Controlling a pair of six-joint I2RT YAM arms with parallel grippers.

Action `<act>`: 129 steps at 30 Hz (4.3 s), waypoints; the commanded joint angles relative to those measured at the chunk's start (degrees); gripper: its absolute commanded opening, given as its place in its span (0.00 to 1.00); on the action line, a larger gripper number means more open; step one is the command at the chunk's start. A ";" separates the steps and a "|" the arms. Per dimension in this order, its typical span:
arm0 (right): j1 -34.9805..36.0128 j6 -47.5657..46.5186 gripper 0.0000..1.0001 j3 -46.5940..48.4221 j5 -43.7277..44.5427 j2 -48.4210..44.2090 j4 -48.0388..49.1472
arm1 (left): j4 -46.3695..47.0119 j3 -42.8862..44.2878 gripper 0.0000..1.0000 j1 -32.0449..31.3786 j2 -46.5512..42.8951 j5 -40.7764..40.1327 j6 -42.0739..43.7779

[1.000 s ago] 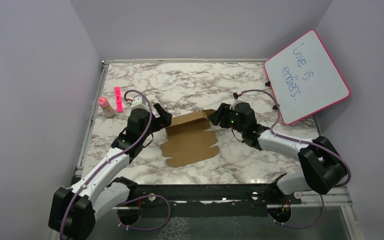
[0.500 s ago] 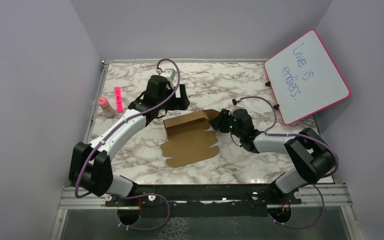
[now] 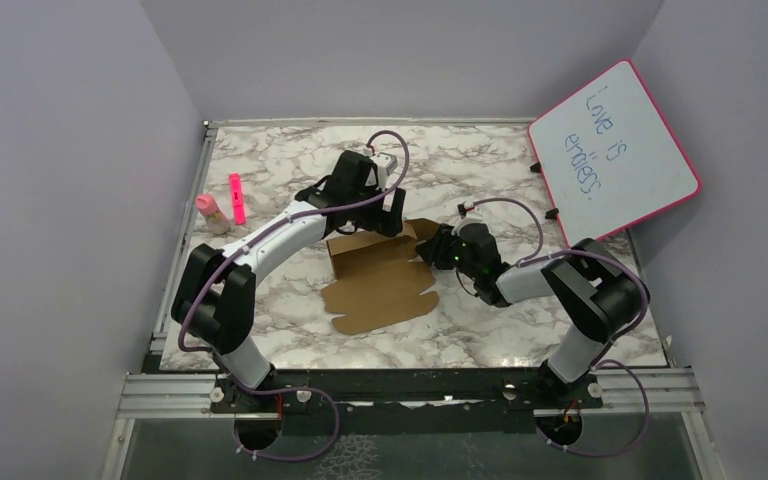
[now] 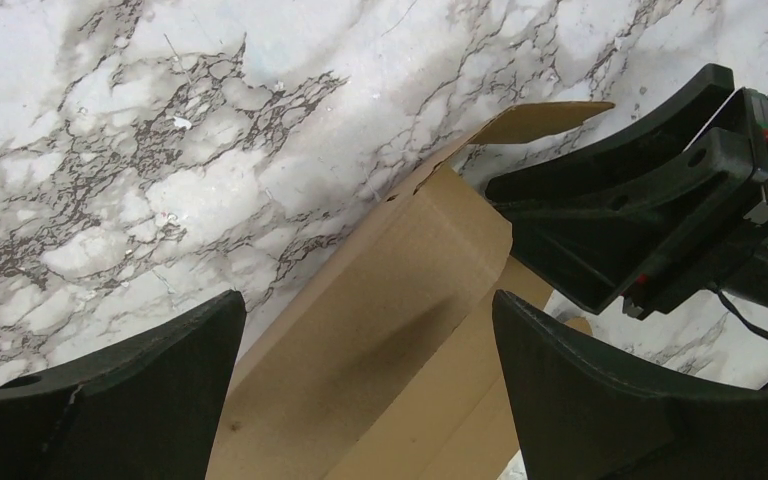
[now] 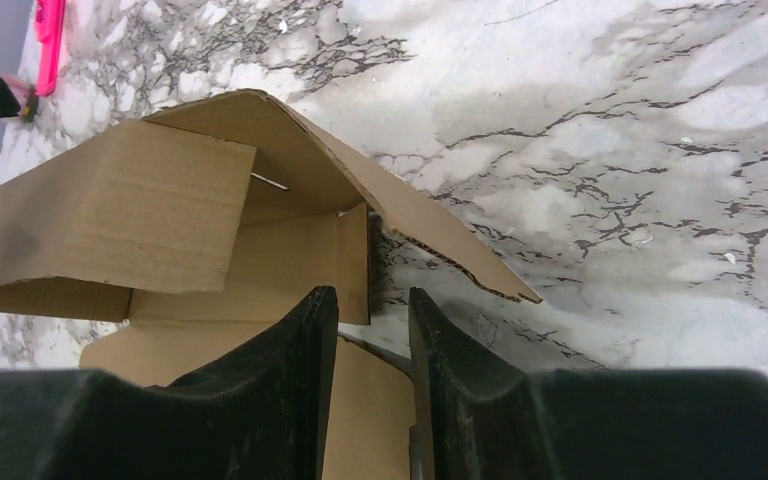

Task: Fold the paper box

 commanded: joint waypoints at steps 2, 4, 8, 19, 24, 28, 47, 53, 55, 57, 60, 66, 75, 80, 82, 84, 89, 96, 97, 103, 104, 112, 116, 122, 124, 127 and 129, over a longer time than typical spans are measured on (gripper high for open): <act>-0.07 -1.13 0.35 -0.13 -2.64 2.63 5.39 | -0.52 -1.21 0.93 0.08 0.51 2.93 2.03; -0.11 -1.49 0.32 -0.11 -3.62 3.39 6.33 | -0.36 -1.92 0.92 0.08 0.85 3.31 1.93; -0.11 -3.04 0.22 0.35 -6.05 4.61 7.74 | -0.28 -2.65 0.90 0.08 1.19 4.01 1.91; 0.32 -10.68 0.10 -1.06 -7.67 3.81 12.68 | 0.29 -3.38 0.82 -0.09 1.86 4.07 1.54; 1.47 -15.83 0.10 -1.21 -7.55 3.80 14.45 | 0.47 -3.37 0.79 -0.43 2.49 4.49 1.45; 2.52 -19.68 0.10 -0.61 -7.39 3.80 14.53 | 0.56 -3.37 0.78 -0.53 2.59 4.35 1.48; 5.51 -29.08 0.27 2.56 -9.53 2.51 9.38 | 0.50 -3.28 0.75 -0.62 3.17 3.52 1.99; 5.53 -28.88 0.38 0.28 -7.87 -4.05 4.46 | 0.47 -3.55 0.75 -0.57 2.01 1.25 3.01; 5.51 -28.87 0.41 -0.35 -6.66 -7.87 0.94 | 0.40 -3.55 0.76 -0.55 1.70 0.66 3.26; 5.51 -29.72 0.43 -0.09 -5.70 -12.16 -4.58 | 0.36 -3.55 0.76 -0.53 1.35 0.03 3.51; 5.51 -31.17 0.46 2.86 -4.13 -18.10 -15.48 | 0.21 -3.46 0.77 -0.53 0.71 -0.63 3.76; 5.51 -34.73 0.49 15.37 -3.04 -19.88 -40.59 | -0.06 -3.37 0.77 -0.38 -0.73 -1.68 3.99; 2.05 -46.48 0.50 26.93 -5.14 -16.51 -53.84 | -0.14 -3.46 0.80 0.67 -2.37 -2.01 4.27; -2.23 -53.84 0.50 32.20 -11.82 -11.23 -54.12 | -0.49 -3.56 0.81 1.10 -4.21 -1.04 4.31; -3.37 -57.05 0.50 33.74 -15.02 -8.95 -54.07 | -0.34 -3.91 0.82 1.50 -5.11 -1.39 4.15; -4.11 -60.12 0.50 35.13 -17.81 -6.78 -53.83 | -0.39 -4.07 0.83 1.93 -5.31 -1.44 3.89; -4.92 -67.13 0.50 37.49 -24.20 -2.51 -52.90 | -0.39 -3.91 0.82 2.62 -4.59 1.37 3.22; -5.04 -72.04 0.51 43.87 -28.65 4.86 -54.12 | -0.82 -3.77 0.82 2.72 -3.64 3.17 3.25; -5.03 -72.63 0.50 44.92 -29.19 5.92 -55.03 | -0.84 -3.65 0.82 2.72 -3.48 3.43 3.17; -4.99 -75.58 0.47 49.73 -33.25 10.60 -61.71 | -1.35 -3.23 0.81 2.72 -1.87 4.89 2.95; -4.99 -75.84 0.46 49.78 -33.52 10.90 -62.26 | -1.46 -3.12 0.81 2.72 -1.61 5.26 2.91; -5.04 -76.50 0.42 49.36 -32.41 12.81 -63.83 | -1.58 -3.02 0.81 2.80 -0.95 5.21 2.97; -5.12 -75.73 0.33 49.35 -32.28 13.49 -63.85 | -1.71 -2.94 0.80 2.81 -0.42 5.28 2.57; -5.12 -72.11 0.15 47.56 -32.63 12.56 -63.53 | -1.64 -2.84 0.79 2.88 0.15 5.32 2.05; -5.07 -69.97 0.09 46.33 -33.40 11.49 -63.15 | -1.63 -2.84 0.78 2.88 0.44 5.56 1.79; -5.03 -67.00 0.04 43.58 -33.85 9.81 -61.78 | -1.61 -2.67 0.77 2.86 0.83 6.87 1.23; -5.04 -64.64 0.03 40.87 -33.43 8.09 -59.60 | -1.50 -2.66 0.77 2.89 0.72 7.35 0.86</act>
